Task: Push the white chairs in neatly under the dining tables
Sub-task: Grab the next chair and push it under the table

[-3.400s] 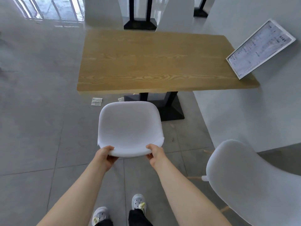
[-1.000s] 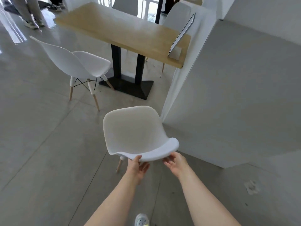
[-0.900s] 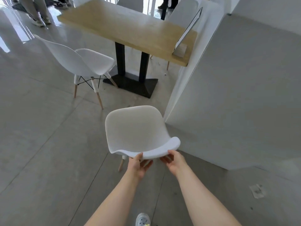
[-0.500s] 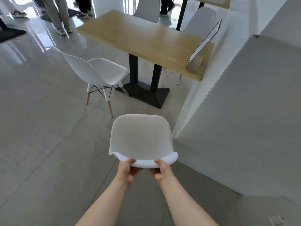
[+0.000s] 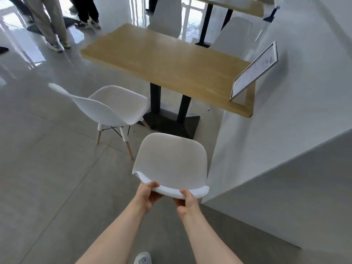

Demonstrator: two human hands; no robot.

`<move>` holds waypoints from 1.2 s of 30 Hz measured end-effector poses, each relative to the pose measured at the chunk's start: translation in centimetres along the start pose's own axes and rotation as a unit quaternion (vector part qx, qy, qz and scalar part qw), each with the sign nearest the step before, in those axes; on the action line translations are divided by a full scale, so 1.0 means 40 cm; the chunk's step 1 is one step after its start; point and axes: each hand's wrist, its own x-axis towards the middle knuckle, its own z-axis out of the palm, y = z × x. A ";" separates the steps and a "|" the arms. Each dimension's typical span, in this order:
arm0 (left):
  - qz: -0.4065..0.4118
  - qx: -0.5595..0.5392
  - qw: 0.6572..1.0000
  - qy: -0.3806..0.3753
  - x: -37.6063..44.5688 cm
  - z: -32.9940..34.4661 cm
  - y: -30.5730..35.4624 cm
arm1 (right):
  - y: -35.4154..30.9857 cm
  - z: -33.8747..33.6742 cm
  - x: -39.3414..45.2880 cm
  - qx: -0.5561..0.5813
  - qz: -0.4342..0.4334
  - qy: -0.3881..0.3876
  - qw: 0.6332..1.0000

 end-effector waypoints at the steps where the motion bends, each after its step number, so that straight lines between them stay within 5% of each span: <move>1: -0.002 0.010 1.000 -0.002 0.022 0.007 0.034 | -0.001 0.032 0.011 0.006 0.007 -0.001 1.000; 18: -0.024 0.052 0.998 -0.016 0.360 0.225 0.339 | -0.220 0.383 0.224 0.056 -0.016 0.011 0.998; 36: -0.058 0.094 0.993 -0.053 0.456 0.294 0.463 | -0.258 0.477 0.347 0.039 -0.049 0.053 0.997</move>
